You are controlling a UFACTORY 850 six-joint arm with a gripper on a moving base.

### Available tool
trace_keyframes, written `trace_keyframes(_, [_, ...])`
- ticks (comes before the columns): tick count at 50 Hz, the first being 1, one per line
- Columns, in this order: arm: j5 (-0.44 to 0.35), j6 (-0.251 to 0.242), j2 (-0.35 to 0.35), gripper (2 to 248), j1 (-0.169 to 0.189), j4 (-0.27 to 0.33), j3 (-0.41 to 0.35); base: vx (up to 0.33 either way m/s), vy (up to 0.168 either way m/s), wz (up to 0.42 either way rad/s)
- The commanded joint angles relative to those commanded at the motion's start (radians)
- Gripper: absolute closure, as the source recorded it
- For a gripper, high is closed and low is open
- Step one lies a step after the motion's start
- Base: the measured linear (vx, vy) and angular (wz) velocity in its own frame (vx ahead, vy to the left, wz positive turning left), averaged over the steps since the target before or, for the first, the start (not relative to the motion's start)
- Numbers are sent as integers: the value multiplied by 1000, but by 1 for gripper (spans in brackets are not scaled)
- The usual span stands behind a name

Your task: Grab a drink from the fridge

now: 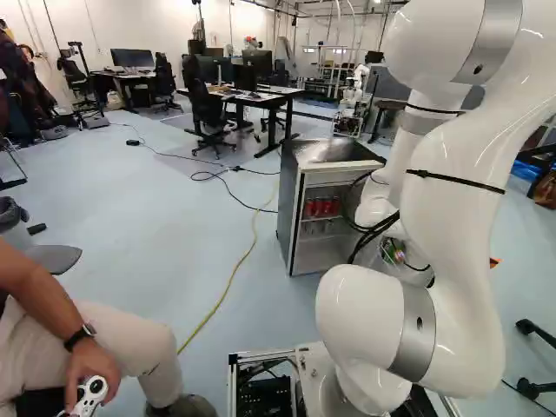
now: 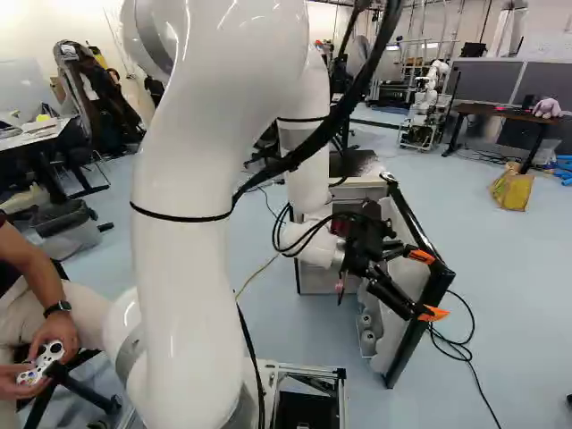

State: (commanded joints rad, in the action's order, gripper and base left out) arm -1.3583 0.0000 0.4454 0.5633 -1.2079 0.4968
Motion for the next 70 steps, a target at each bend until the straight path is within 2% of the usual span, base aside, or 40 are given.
trace_keyframes(23, [0,0,80,3,83,0,132,0,0,0])
trace_keyframes(50, [0,0,172,3,164,0,287,0,0,0])
trace_keyframes(62, [0,0,168,3,172,6,281,0,0,0])
trace_keyframes(70, [0,0,141,3,172,59,236,0,0,0])
